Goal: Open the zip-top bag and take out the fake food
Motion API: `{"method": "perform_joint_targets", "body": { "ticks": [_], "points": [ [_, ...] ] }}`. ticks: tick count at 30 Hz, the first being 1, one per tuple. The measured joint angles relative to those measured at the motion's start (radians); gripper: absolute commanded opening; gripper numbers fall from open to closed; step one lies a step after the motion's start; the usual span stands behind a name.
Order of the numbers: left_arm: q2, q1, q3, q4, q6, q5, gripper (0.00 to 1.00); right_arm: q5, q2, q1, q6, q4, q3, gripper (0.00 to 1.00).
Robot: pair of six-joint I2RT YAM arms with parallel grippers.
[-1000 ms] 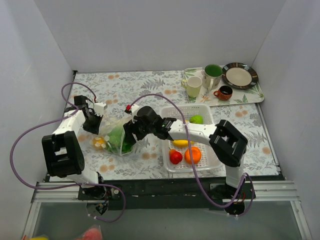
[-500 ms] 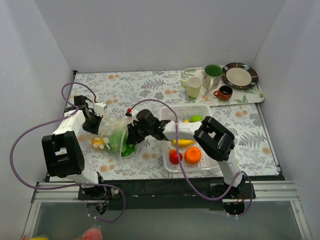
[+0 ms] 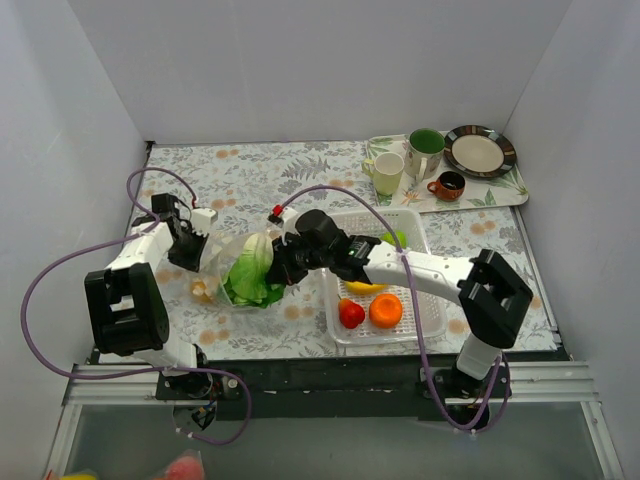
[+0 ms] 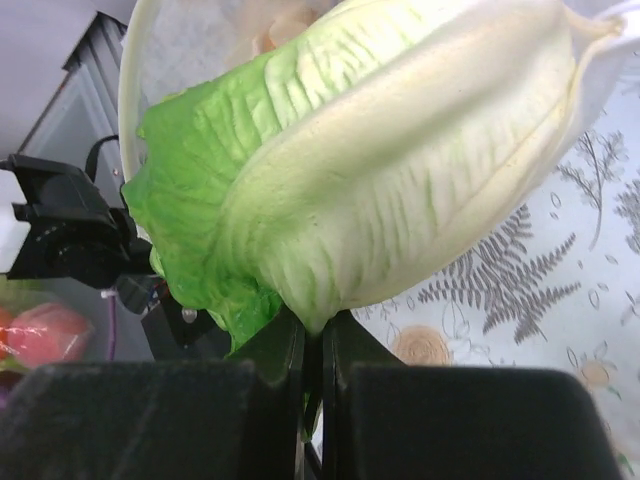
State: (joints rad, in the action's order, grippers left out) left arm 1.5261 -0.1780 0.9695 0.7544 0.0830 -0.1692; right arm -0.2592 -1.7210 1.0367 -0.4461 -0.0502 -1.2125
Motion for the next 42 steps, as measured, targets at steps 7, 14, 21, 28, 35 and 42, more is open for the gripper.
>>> {"method": "perform_joint_targets", "body": {
  "ticks": [7, 14, 21, 28, 35, 42],
  "points": [
    [0.0, 0.011, 0.0, 0.008, 0.01, -0.039, 0.0, 0.117, 0.138, 0.001, 0.048, 0.234, 0.076, 0.01],
    [0.005, 0.002, 0.0, -0.007, 0.01, -0.015, 0.0, 0.306, 0.512, -0.046, 0.086, 0.278, 0.253, 0.06],
    [0.005, -0.002, 0.0, -0.011, 0.01, 0.0, 0.0, 0.534, 0.726, -0.059, 0.063, 0.176, 0.424, 0.11],
    [0.006, -0.002, 0.012, -0.006, 0.011, 0.001, 0.0, 0.874, 0.649, -0.061, 0.011, 0.372, 0.322, 0.97],
    [0.027, -0.001, 0.23, 0.131, 0.05, -0.078, 0.0, 1.016, 0.504, -0.062, 0.088, 0.45, 0.126, 0.98],
    [0.019, 0.014, 0.525, 0.272, 0.112, -0.245, 0.0, 0.883, 0.502, -0.043, 0.149, 0.327, 0.179, 0.94]
  ]
}}
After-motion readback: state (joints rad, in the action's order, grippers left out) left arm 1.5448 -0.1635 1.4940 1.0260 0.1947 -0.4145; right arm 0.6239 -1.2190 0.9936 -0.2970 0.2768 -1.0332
